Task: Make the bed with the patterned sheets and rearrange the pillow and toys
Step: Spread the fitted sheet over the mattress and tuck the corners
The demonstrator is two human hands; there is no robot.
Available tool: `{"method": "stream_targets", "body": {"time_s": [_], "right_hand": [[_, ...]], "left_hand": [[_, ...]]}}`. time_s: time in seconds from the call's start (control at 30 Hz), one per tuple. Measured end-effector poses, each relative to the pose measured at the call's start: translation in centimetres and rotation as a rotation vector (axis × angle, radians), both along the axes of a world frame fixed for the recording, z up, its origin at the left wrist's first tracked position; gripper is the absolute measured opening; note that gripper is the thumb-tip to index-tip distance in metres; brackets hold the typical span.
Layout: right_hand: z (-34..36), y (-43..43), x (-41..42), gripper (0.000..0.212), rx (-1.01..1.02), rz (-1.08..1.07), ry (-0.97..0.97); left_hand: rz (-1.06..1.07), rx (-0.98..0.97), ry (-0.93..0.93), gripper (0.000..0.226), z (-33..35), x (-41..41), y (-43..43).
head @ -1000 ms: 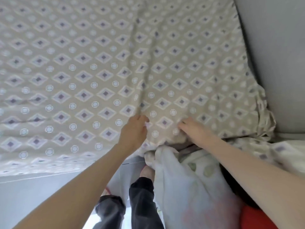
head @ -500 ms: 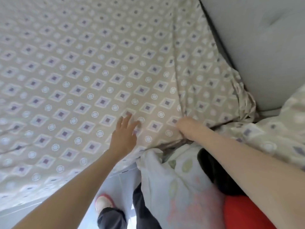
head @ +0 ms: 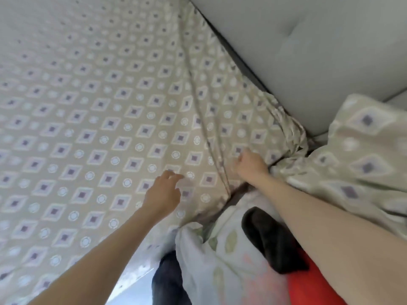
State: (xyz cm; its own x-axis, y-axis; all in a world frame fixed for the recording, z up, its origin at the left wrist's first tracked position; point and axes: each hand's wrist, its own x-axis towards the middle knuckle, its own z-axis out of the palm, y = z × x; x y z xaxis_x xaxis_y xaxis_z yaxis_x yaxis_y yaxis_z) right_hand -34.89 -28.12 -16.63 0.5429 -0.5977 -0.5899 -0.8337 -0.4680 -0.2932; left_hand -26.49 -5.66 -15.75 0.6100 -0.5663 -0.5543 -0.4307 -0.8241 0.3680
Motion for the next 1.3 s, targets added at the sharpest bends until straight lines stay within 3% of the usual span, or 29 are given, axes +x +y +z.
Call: {"method": "stream_targets", "body": {"time_s": [0.1, 0.23, 0.3, 0.43, 0.5, 0.8, 1.0, 1.2, 1.3], "right_hand": [[-0.7, -1.8, 0.1, 0.065, 0.017, -0.366, 0.008], [-1.7, -3.3, -0.4, 0.082, 0.023, -0.517, 0.031], [-2.1, -3.7, -0.5, 0.08, 0.0, -0.522, 0.027], [-2.3, -4.5, -0.9, 0.031, -0.242, -0.32, 0.089], [-2.3, -4.9, -1.2, 0.025, -0.278, -0.282, 0.101], [-3.3, -7.1, -1.4, 0.049, -0.235, -0.696, 0.056], [-2.9, -7.8, -1.1, 0.049, -0.118, -0.739, 0.12], [-1.4, -9.5, 0.4, 0.05, -0.347, -0.686, -0.06], [-1.4, -11.7, 1.4, 0.058, -0.214, -0.728, 0.011]], "left_hand": [[-0.091, -0.039, -0.028, 0.046, 0.2, 1.4, -2.9], [-0.189, -0.088, -0.029, 0.049, 0.2, 3.3, -7.2], [-0.229, -0.113, -0.04, 0.049, 0.0, 4.0, -9.5], [-0.333, -0.121, -0.09, 0.055, -0.9, 5.0, -13.2], [-0.376, -0.109, -0.108, 0.061, -1.4, 5.3, -14.5], [-0.522, 0.024, -0.08, 0.071, -3.0, 7.3, -17.1], [-0.62, 0.117, -0.074, 0.064, -3.4, 9.5, -19.6], [-0.659, 0.062, -0.056, 0.057, -3.7, 10.4, -23.1], [-0.722, 0.038, -0.073, 0.059, -4.1, 10.9, -23.9]]}}
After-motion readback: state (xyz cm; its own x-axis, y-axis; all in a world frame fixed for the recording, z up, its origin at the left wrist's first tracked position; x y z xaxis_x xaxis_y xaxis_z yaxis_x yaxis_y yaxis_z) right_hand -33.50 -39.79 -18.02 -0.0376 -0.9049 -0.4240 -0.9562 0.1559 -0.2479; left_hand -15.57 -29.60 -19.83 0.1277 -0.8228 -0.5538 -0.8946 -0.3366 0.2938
